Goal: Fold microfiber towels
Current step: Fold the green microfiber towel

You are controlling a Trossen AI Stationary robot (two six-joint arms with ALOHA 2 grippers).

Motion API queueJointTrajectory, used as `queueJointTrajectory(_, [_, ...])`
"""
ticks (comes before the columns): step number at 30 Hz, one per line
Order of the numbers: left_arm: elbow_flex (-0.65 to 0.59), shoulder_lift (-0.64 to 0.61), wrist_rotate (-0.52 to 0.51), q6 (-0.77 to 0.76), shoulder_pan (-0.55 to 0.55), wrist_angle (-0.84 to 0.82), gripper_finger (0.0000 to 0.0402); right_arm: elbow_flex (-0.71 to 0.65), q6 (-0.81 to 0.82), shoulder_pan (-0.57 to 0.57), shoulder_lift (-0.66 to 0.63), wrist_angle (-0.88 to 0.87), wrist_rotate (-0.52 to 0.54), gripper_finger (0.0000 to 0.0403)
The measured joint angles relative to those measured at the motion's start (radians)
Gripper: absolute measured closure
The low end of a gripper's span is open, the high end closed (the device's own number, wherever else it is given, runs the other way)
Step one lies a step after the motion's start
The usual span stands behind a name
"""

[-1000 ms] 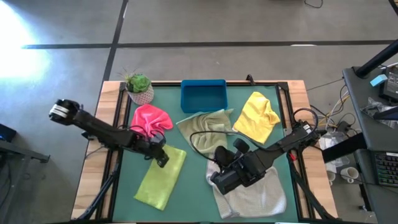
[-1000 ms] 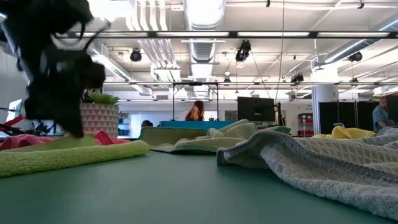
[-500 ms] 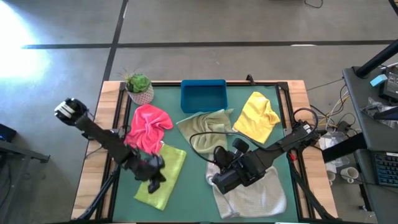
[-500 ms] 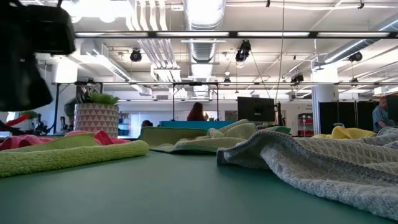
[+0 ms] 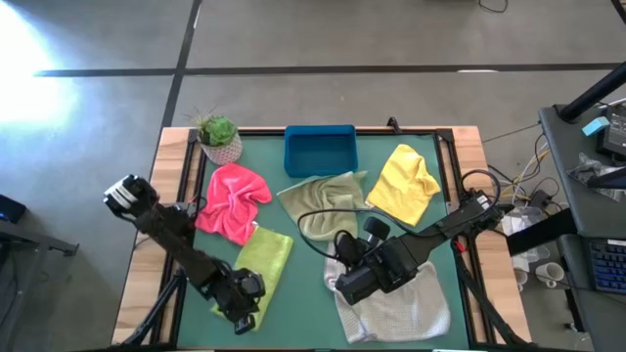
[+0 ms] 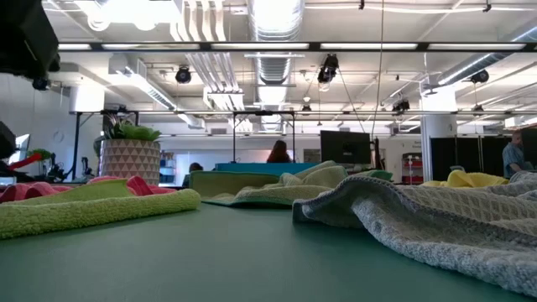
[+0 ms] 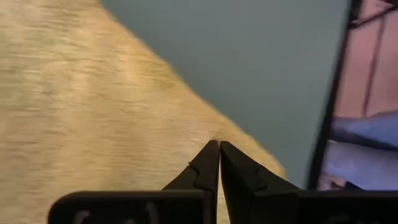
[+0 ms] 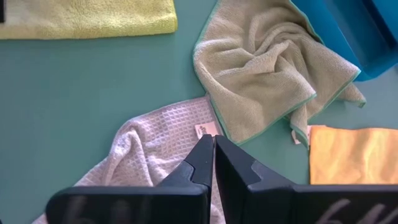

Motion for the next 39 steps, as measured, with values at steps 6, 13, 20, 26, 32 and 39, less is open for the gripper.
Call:
queueJointTrajectory(6, [0.029, 0.047, 0.000, -0.001, 0.001, 0.001, 0.0401, 0.000, -0.012, 0.000, 0.000, 0.001, 0.000, 0.0394])
queueJointTrajectory(13, [0.029, 0.132, -0.003, -0.069, 0.012, 0.013, 0.0402, 0.000, -0.010, 0.005, 0.000, 0.002, 0.000, 0.0394])
queueJointTrajectory(20, [0.028, 0.148, -0.058, -0.013, 0.035, 0.119, 0.0401, 0.000, -0.009, 0.005, 0.000, 0.002, 0.002, 0.0394])
queueJointTrajectory(26, [0.024, 0.153, -0.213, 0.052, 0.074, 0.178, 0.0401, 0.000, -0.007, 0.005, 0.000, 0.002, 0.002, 0.0394])
queueJointTrajectory(32, [0.024, 0.158, -0.285, 0.054, 0.137, 0.177, 0.0401, 0.000, -0.008, 0.005, 0.000, 0.002, 0.003, 0.0394])
queueJointTrajectory(39, [0.064, 0.129, -0.281, 0.155, 0.171, 0.178, 0.0402, 0.000, 0.003, 0.005, 0.000, 0.003, 0.003, 0.0394])
